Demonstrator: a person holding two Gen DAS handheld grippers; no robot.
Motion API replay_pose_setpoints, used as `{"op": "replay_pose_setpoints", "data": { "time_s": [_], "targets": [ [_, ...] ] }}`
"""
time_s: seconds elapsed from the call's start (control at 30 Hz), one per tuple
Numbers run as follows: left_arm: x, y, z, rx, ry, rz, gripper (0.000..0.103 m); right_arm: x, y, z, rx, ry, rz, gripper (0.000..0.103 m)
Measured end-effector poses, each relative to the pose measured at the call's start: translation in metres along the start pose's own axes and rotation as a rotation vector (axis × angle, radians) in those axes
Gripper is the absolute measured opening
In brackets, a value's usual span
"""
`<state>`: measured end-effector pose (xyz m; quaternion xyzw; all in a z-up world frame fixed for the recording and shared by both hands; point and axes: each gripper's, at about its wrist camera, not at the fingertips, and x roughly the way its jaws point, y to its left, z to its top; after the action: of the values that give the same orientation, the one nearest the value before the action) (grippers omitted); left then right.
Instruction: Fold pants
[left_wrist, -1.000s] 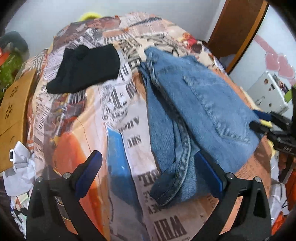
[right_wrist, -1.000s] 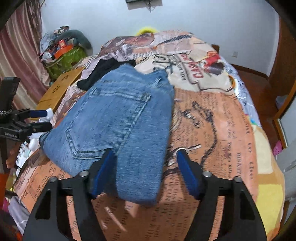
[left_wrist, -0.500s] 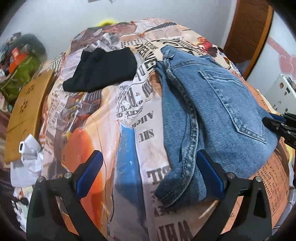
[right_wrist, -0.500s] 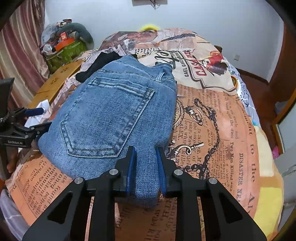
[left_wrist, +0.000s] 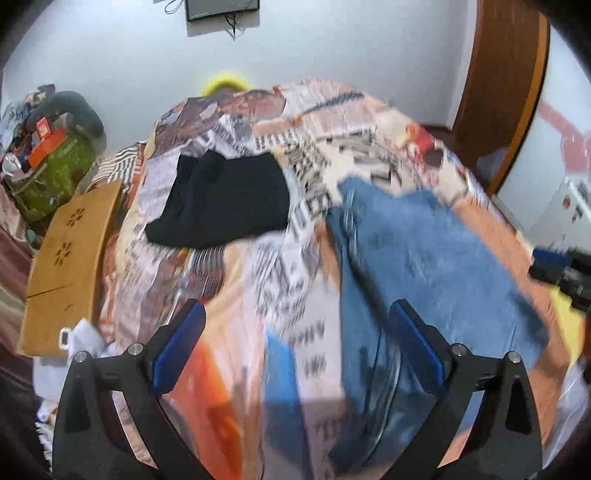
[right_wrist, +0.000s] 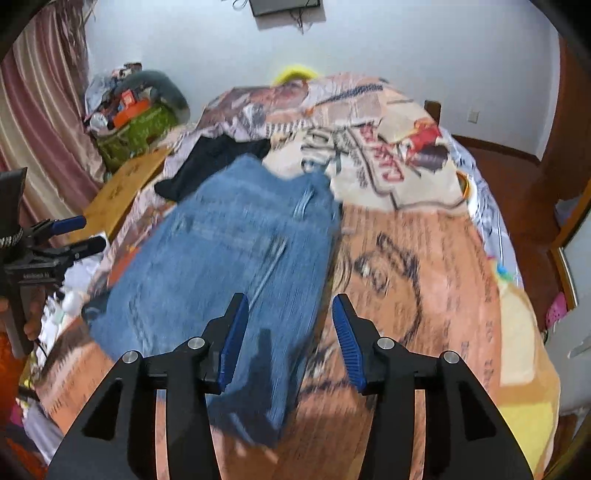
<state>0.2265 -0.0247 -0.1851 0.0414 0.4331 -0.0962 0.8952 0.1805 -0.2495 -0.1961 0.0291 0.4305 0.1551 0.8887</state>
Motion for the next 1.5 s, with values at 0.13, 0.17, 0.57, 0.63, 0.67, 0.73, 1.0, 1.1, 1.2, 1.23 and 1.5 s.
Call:
{"op": "replay_pose_setpoints", "data": {
  "time_s": [0.13,0.17,0.57,0.63,0.67,0.73,1.0,1.1,1.2,1.23,1.5],
  "targets": [
    [0.019,-0.007,0.037,0.0,-0.021,-0.044,0.101,0.013,-0.011,0.023,0.015,-0.025,-0.002,0.051],
    [0.027,-0.01,0.046,0.008,-0.02,-0.05,0.101,0.02,-0.014,0.03,0.02,-0.025,0.001,0.051],
    [0.131,-0.044,0.076,0.084,0.121,-0.099,0.101,0.107,-0.042,0.073,0.054,0.074,0.048,0.051],
    [0.142,-0.044,0.073,0.082,0.138,-0.106,0.101,0.122,-0.046,0.076,0.072,0.107,0.067,0.051],
    [0.145,-0.044,0.071,0.083,0.142,-0.109,0.102,0.129,-0.048,0.076,0.08,0.119,0.085,0.05],
    [0.151,-0.044,0.068,0.105,0.153,-0.098,0.102,0.136,-0.048,0.074,0.076,0.129,0.144,0.033],
    [0.164,-0.037,0.06,0.075,0.15,-0.066,0.103,0.138,-0.041,0.067,0.024,0.088,0.107,0.016],
    [0.164,-0.039,0.058,0.079,0.14,-0.046,0.103,0.141,-0.04,0.068,0.017,0.097,0.086,0.016],
    [0.161,-0.041,0.058,0.067,0.134,-0.029,0.103,0.141,-0.039,0.069,0.025,0.099,0.069,0.017],
    [0.159,-0.041,0.058,0.071,0.124,-0.027,0.103,0.139,-0.039,0.069,0.032,0.095,0.062,0.018],
    [0.11,-0.039,0.071,0.09,0.043,-0.02,0.102,0.093,-0.034,0.072,0.029,0.044,-0.01,0.023]
  ]
}}
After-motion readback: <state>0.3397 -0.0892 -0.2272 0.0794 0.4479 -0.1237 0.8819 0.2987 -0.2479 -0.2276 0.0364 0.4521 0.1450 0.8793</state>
